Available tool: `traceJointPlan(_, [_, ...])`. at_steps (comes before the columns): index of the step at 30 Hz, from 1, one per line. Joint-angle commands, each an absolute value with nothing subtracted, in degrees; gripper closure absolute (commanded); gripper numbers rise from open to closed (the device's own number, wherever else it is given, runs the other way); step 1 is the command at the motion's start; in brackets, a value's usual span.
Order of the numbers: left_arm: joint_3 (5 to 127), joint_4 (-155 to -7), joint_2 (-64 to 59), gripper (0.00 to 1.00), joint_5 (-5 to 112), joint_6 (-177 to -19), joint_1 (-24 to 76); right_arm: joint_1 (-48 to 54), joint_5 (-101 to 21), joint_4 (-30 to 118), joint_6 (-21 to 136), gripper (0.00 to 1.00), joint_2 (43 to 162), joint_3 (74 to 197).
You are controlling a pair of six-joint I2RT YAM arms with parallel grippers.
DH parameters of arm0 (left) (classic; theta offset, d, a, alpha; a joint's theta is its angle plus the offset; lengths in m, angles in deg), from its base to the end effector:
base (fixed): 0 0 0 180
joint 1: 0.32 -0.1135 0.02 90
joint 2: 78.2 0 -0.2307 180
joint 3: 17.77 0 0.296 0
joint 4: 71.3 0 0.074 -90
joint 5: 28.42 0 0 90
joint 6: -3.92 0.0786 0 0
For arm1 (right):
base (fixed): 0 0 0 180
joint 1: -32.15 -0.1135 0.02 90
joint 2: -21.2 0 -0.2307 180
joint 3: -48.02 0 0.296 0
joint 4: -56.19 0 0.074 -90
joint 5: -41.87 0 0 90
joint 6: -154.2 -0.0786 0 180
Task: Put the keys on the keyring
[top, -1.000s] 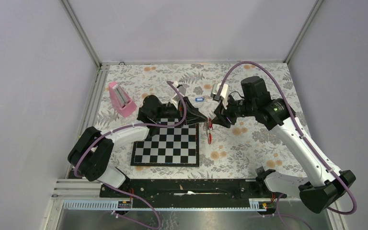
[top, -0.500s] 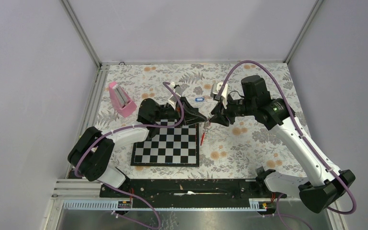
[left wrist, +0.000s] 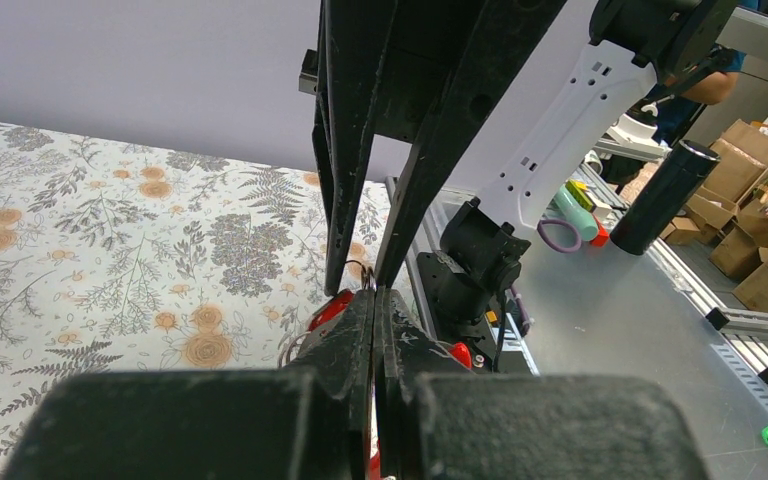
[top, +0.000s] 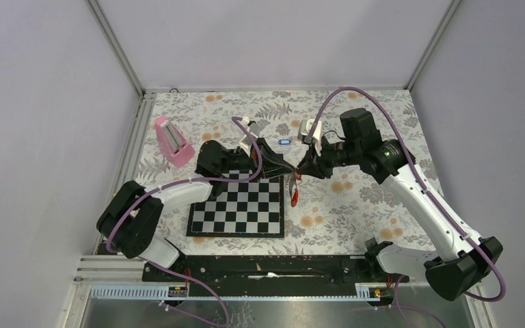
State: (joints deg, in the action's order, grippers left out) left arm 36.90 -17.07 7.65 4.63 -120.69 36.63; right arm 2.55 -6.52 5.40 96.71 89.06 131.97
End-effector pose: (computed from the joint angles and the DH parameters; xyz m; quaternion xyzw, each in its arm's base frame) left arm 0.2514 -0.2715 0.2361 0.4075 0.4766 -0.6420 0.4411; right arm 0.2582 0.2067 0.3336 -0.5684 0.6243 0.3035 0.4417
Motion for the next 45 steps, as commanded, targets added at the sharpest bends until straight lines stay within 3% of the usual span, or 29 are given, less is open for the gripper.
traceJointPlan(1, [37.08,-12.51,5.54,1.0,5.07,-120.77,36.5,2.8,-4.46,7.47,96.71,0.76,89.6,132.24])
traceJointPlan(8, [36.9,-13.05,5.3,1.0,4.81,-119.76,36.5,2.8,-4.42,6.27,98.02,1.0,89.34,133.11])
traceJointPlan(15, [38.42,-19.0,5.14,1.0,2.99,-113.48,36.41,2.72,-7.34,1.95,100.85,1.0,89.48,135.65])
traceJointPlan(19, [43.74,-32.12,5.36,0.72,1.72,-104.98,36.41,2.24,-10.5,-3.02,102.4,1.0,91.75,138.85])
traceJointPlan(25, [50.61,-47.29,6.84,0.58,0.72,-96.05,36.41,0.19,-17.15,-10.49,103.89,1.0,95.08,143.99])
traceJointPlan(35, [53.03,-50.16,8.91,0.59,-0.32,-91.8,37.2,-1.25,-21.65,-17.19,103.54,1.0,99.92,150.84])
traceJointPlan(45, [53.8,-49.08,10.46,0.69,-1.03,-92.34,38.24,-1.91,-22.14,-18.1,103.14,1.0,101.46,152.13])
